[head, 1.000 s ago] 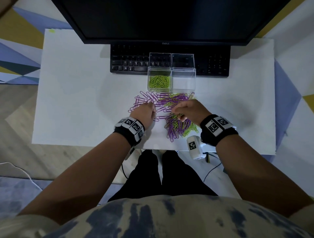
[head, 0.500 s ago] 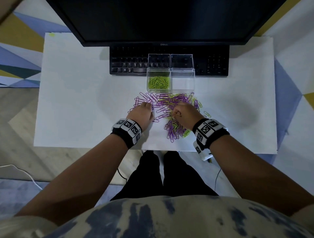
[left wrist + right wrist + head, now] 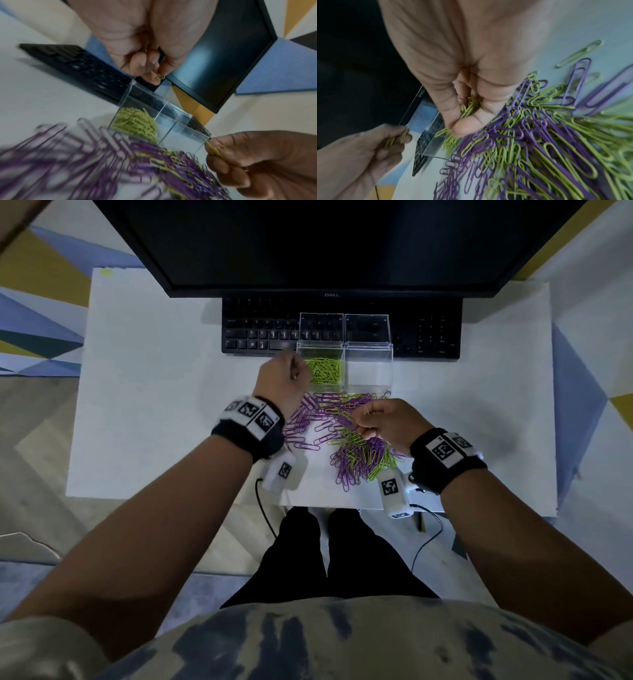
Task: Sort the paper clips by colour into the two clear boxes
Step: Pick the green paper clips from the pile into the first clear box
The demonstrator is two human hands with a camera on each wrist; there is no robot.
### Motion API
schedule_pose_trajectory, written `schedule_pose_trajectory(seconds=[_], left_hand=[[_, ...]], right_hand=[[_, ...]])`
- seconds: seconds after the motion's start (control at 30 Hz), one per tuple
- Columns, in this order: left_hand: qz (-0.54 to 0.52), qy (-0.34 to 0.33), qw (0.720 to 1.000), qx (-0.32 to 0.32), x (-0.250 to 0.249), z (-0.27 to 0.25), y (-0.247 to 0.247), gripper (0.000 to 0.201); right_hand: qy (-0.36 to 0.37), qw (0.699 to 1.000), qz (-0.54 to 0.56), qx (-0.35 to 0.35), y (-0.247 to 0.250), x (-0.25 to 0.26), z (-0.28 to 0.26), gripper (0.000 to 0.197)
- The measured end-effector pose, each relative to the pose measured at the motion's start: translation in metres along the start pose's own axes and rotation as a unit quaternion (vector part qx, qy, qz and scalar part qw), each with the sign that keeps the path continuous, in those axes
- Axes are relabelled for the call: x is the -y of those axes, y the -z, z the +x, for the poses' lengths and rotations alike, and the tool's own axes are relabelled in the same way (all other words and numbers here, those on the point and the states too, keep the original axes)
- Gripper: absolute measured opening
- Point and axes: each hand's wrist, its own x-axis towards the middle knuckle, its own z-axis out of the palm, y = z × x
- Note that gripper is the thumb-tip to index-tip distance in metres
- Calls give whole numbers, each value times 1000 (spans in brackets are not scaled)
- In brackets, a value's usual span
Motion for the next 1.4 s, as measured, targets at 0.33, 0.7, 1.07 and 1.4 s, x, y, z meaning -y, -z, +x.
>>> schedule_pose_trajectory(seconds=[0.33,0.7,1.07,1.4], left_hand=[[295,-141,935,135,-22,47,-13,22],[110,-100,989,-5,26,-24,-33,5],[178,-116,973,89,38,-22,-60,22],[139,-98,983,67,52,-29,-45,10]], right_hand=[[92,970,-204,-96,16,58,6,17],[209,868,-445,-72,-38,100,61,26],[276,900,-317,-113,-26,74,34,23],[134,876,-456,-85,-16,-17,9,37]])
